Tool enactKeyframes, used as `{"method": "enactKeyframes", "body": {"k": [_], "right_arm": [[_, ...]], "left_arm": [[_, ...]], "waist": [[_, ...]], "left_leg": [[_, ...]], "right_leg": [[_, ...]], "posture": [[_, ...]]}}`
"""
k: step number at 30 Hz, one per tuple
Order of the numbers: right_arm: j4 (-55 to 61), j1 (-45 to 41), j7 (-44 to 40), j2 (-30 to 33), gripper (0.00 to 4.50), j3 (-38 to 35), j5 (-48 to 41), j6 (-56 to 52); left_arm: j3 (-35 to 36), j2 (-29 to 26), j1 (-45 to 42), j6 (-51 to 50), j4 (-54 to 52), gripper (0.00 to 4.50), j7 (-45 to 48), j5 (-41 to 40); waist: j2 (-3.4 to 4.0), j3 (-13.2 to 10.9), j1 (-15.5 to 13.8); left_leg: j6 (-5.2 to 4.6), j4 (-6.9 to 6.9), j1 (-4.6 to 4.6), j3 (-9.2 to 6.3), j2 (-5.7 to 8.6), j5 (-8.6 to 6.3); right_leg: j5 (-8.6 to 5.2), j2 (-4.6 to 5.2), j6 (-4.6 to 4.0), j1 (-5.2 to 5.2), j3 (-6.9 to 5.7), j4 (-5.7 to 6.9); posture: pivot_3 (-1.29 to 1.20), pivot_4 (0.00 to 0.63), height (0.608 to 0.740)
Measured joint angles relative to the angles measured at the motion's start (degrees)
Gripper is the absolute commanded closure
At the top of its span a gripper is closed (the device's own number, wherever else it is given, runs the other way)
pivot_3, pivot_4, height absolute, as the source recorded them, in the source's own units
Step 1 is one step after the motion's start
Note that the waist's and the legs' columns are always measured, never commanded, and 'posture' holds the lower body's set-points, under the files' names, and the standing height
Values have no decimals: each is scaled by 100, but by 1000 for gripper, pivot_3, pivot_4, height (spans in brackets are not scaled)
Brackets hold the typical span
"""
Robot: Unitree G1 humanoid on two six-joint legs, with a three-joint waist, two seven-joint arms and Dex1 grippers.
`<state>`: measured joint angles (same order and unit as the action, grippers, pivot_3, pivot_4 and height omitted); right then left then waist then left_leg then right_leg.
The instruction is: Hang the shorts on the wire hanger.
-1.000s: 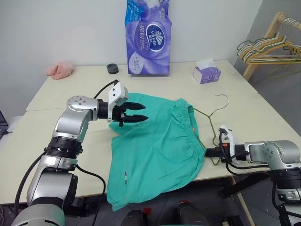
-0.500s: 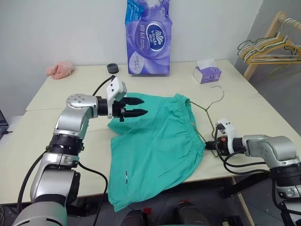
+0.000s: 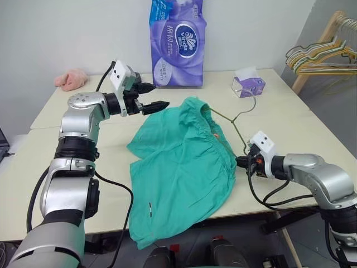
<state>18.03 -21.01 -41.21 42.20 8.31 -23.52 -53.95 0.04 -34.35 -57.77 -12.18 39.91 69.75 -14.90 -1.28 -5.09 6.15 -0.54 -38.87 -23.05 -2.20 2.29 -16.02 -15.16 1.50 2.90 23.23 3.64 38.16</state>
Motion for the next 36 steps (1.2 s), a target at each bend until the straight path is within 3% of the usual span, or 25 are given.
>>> {"method": "enactKeyframes", "body": {"k": [4,8,15,28,36], "right_arm": [[342,5,-162,397,4500,371,326,238],[490,5,-324,547,4500,601,520,424],[652,1,-531,681,4500,819,781,614],[831,-36,-720,665,4500,870,949,635],[885,-43,-736,637,4500,872,959,633]], "left_arm": [[-579,-315,-98,487,-136,39,1212,291],[-909,-353,-305,1144,-125,39,1722,630],[-1236,-121,-432,2125,218,39,1871,1138],[-1484,194,-20,2264,217,39,2099,1282],[-1549,230,125,2231,209,2350,2079,1358]], "waist": [[1,0,28],[1,0,27],[0,0,30],[0,0,47],[0,0,48]], "left_leg": [[2,0,2,0,0,1],[2,-3,3,1,0,2],[1,-7,2,2,0,2],[4,-22,14,4,1,8],[4,-24,15,3,0,9]], "right_leg": [[0,0,-1,-1,-2,1],[0,0,-1,-4,-1,3],[0,-1,-1,-4,-1,5],[-2,-4,2,1,4,57],[-2,-8,2,1,6,62]], "posture": [[-160,48,740],[-167,45,740],[-180,45,740],[-185,46,740],[-184,49,740]]}}
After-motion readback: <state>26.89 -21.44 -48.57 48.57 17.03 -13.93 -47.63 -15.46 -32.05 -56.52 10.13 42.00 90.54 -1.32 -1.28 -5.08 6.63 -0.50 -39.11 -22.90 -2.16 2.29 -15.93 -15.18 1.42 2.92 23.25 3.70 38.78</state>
